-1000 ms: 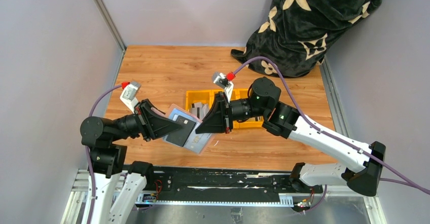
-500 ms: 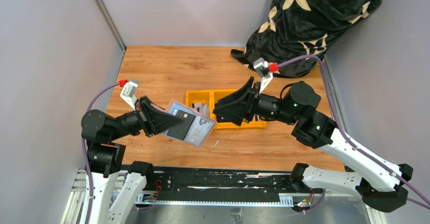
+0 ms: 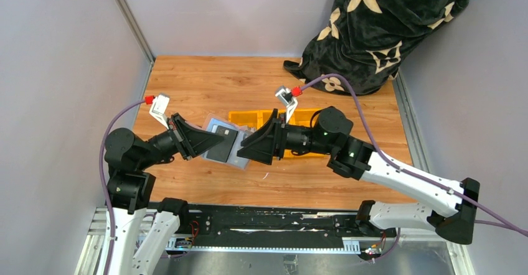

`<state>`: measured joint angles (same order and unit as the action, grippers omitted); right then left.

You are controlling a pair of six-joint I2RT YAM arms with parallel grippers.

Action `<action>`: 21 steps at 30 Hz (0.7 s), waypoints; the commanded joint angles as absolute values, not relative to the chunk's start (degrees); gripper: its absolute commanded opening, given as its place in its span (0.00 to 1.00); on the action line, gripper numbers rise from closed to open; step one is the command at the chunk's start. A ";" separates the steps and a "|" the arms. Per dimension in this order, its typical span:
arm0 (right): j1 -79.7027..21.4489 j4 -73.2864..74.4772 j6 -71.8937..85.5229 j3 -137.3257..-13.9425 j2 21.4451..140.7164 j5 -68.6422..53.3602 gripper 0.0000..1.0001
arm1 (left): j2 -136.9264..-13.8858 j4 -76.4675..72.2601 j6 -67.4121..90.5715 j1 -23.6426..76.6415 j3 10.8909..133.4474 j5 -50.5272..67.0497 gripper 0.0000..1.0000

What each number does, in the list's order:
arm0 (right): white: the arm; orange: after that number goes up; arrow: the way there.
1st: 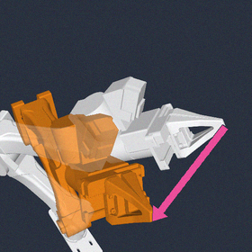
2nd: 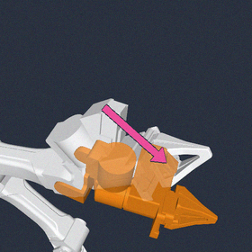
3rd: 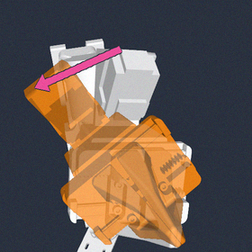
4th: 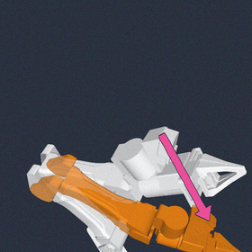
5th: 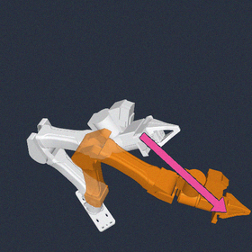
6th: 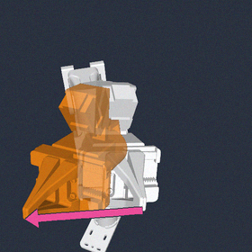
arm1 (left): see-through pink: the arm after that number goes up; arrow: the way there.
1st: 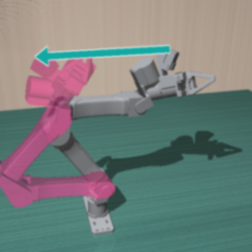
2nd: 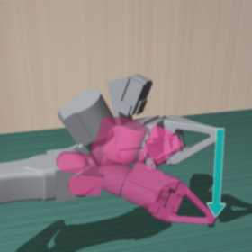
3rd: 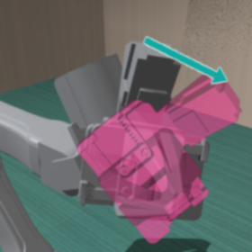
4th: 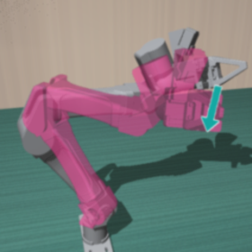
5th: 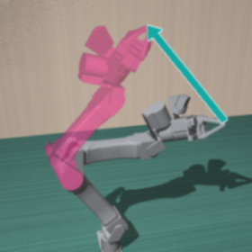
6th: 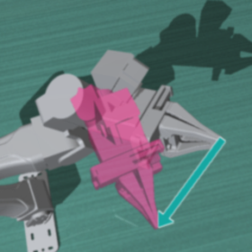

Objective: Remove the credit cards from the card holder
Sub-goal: Remove the credit card from the card holder.

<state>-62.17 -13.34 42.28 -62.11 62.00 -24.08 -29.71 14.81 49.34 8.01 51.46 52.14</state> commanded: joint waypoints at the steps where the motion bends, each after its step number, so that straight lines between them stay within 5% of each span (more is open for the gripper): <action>1: -62.93 -19.79 45.86 -59.40 63.82 -26.11 0.60 | -29.88 9.12 53.20 8.09 51.83 52.42 0.00; 13: -62.93 -25.18 48.77 -60.47 69.56 -27.13 0.61 | -29.86 3.19 60.44 8.09 51.33 55.80 0.00; 21: -62.84 -33.16 53.29 -60.65 70.91 -30.24 0.46 | -29.28 5.37 58.86 8.09 51.07 56.30 0.00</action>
